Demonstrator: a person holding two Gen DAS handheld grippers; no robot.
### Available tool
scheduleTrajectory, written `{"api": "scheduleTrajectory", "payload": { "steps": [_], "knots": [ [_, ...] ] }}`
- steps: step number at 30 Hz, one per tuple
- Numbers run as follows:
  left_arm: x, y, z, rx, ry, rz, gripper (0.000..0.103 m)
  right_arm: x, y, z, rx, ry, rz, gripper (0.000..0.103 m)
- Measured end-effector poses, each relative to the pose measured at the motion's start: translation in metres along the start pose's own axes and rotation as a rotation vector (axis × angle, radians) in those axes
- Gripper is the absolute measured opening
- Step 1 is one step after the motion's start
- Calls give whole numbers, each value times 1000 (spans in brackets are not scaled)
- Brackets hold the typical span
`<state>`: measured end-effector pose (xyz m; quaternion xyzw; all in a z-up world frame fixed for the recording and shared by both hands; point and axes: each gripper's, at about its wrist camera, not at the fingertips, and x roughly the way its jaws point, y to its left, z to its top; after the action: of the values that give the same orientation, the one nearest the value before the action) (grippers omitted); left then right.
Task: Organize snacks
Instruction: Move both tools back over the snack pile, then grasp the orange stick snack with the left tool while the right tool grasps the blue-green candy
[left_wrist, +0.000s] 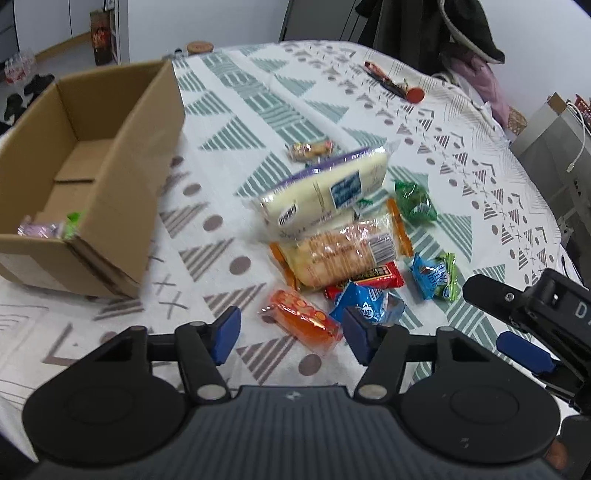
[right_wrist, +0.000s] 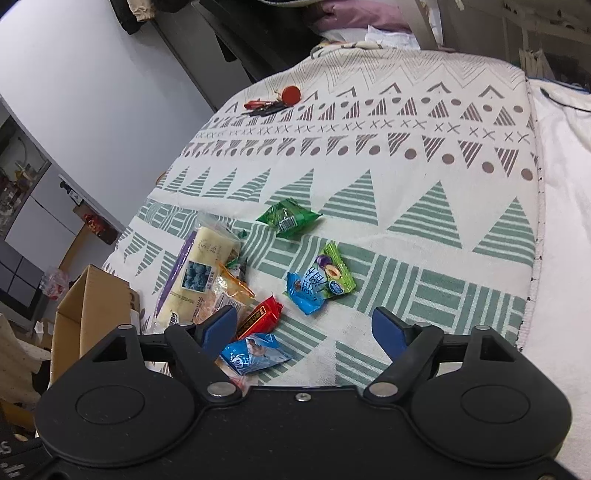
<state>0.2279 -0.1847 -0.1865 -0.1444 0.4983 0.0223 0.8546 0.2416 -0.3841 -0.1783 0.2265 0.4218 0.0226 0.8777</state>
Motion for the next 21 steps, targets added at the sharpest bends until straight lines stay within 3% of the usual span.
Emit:
{"api": "scheduleTrajectory", "payload": {
  "steps": [8, 14, 15, 21],
  "knots": [
    [26, 2, 2, -67, 50, -5, 55, 20, -4, 5, 18, 38, 0, 73],
    [34, -2, 8, -115, 20, 19, 41, 36, -6, 8, 36, 51, -15, 69],
    [34, -2, 9, -118, 15, 24, 34, 37, -6, 8, 36, 53, -18, 69],
    [35, 2, 13, -128, -3, 37, 28, 51, -2, 10, 32, 51, -45, 67]
  ]
}}
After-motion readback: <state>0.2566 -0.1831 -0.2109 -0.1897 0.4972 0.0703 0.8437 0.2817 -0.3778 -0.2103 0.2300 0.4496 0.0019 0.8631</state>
